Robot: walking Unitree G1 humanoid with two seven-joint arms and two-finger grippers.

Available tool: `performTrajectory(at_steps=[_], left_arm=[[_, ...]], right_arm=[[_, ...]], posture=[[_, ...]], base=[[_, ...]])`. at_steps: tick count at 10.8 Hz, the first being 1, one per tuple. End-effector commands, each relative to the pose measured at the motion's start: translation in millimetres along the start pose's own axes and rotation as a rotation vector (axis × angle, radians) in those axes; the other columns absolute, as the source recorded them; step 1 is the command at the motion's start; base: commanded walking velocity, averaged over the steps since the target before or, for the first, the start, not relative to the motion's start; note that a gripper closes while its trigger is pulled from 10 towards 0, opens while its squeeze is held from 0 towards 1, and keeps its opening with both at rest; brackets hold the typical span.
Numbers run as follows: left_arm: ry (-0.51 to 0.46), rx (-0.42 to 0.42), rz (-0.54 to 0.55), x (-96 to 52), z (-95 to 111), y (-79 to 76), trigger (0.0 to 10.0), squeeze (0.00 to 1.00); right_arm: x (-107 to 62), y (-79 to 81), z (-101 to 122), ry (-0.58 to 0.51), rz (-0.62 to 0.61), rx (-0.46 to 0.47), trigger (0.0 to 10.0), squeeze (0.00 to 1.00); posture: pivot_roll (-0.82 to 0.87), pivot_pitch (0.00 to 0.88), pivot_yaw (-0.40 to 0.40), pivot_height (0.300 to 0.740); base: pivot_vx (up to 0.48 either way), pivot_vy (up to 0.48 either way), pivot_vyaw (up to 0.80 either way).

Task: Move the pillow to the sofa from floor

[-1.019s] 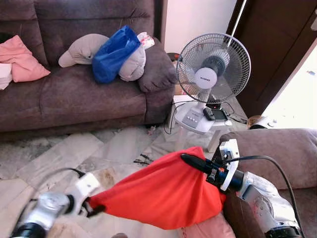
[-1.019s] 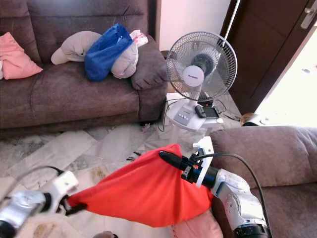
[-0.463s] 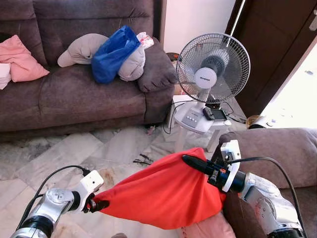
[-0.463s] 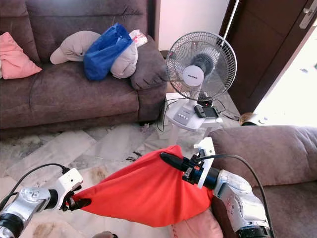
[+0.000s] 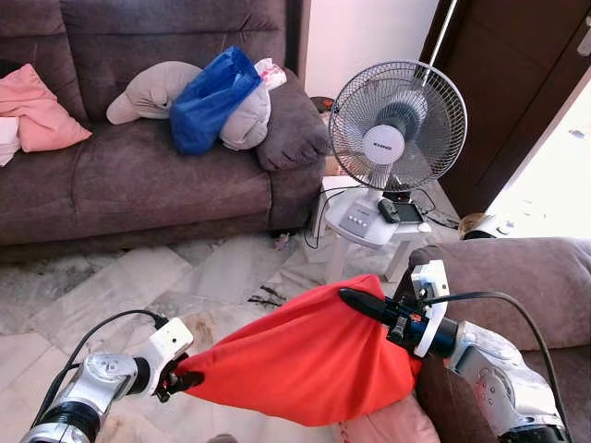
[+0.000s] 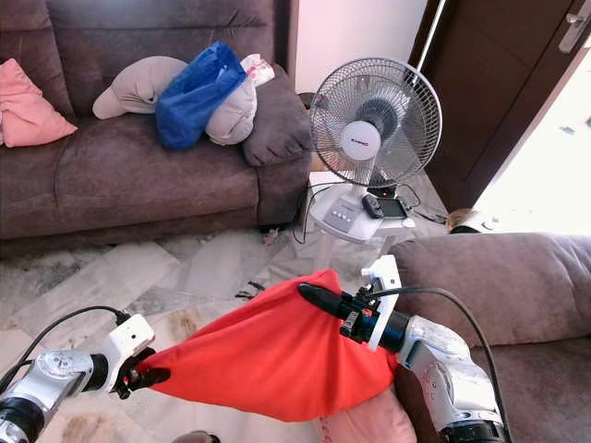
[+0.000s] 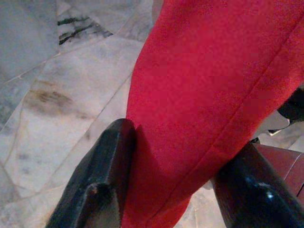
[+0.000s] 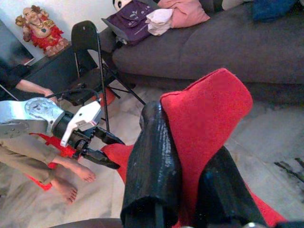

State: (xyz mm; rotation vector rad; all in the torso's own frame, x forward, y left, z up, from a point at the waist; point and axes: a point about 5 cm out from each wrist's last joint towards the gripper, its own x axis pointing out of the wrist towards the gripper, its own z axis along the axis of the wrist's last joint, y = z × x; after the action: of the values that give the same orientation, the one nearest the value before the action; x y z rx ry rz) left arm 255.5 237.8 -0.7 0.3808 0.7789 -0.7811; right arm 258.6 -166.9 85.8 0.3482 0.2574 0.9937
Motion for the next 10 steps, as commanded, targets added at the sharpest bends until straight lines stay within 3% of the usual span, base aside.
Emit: performTrajectory(at_steps=[1,10], left_arm=[[-0.025,-0.022,-0.011,1.7,4.0,0.0,0.0,0.00],[-0.044,-0.067,-0.078,4.5,5.8,-4.6,0.0,0.00]], right_arm=[[0.9,3.6,19.5,-0.056,0.030,-0.064,10.0,0.00],[1.7,2.1,19.0,-0.045,0.027,-0.070,10.0,0.00]], posture=[[0.03,0.012,-0.088,0.740],[0.03,0.000,-0.087,0.740]], base=[[0.000,0.000,0.00],[0.000,0.000,0.00]])
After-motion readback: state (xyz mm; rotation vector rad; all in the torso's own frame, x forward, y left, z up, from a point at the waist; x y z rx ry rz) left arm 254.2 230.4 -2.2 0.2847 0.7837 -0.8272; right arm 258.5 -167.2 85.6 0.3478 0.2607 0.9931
